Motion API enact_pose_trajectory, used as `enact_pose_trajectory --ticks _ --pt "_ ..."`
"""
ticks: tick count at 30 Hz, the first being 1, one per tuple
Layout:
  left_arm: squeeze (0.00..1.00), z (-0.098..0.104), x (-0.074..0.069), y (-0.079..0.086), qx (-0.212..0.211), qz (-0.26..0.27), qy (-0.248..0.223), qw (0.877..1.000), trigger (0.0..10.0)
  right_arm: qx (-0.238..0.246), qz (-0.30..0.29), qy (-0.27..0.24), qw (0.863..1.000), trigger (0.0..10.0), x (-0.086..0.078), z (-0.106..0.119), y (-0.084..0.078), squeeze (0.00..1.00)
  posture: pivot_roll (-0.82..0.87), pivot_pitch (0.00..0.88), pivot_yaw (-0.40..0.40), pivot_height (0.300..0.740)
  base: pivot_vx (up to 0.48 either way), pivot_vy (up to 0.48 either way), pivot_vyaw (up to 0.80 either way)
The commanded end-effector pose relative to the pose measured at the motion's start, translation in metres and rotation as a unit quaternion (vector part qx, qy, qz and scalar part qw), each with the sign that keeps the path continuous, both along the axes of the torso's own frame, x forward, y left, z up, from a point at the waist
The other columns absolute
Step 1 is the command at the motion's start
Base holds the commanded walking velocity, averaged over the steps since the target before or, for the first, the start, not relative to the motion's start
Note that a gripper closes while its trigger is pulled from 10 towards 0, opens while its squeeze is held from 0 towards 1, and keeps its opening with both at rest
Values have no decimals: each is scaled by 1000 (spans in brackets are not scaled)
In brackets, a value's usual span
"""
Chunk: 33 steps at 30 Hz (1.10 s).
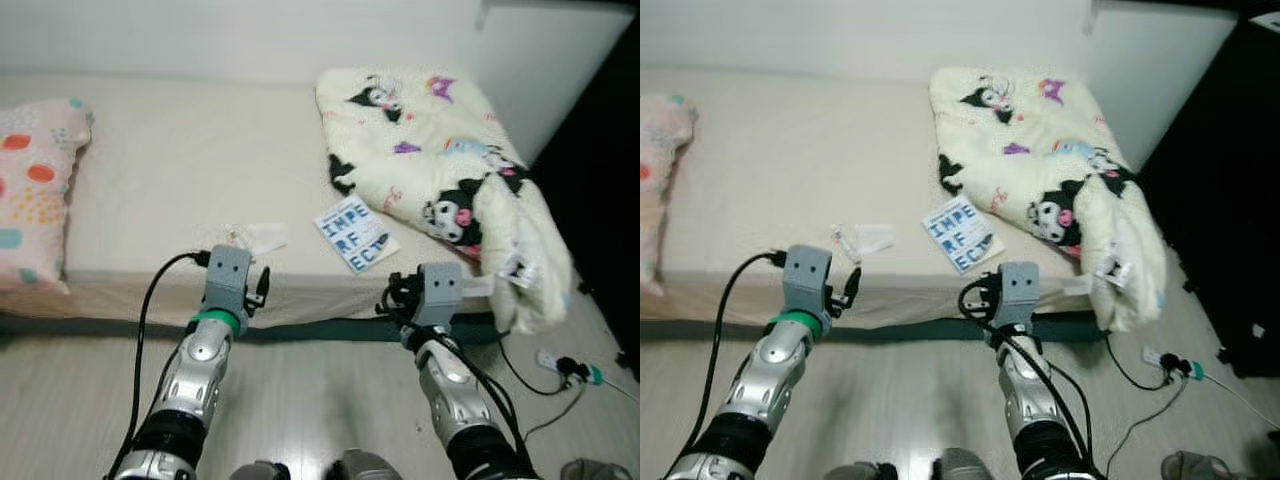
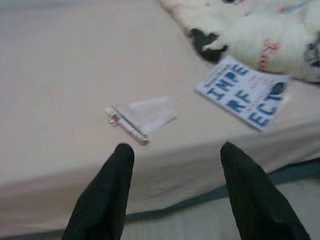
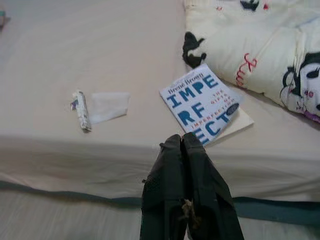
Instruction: Clean up the room
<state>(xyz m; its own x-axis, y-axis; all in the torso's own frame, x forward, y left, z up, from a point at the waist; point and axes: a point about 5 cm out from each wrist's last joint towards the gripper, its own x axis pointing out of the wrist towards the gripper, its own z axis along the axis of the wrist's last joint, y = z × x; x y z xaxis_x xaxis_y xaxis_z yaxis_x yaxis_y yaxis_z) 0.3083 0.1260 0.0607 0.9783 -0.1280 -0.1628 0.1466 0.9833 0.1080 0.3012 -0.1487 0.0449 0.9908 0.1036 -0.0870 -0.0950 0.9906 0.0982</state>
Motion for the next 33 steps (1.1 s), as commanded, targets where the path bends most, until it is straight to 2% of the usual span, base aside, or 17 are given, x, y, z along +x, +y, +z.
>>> enact_pose_trajectory --ticks 1,33 --pt "0 -3 -2 4 -1 5 8 1000 10000 3 0 10 1000 10000 -3 -5 1 0 -25 0 -15 740 0 375 0" --pt "0 -2 -1 6 3 4 7 1000 10000 7 -3 11 1000 10000 -3 -6 3 0 -22 0 -8 740 0 365 0"
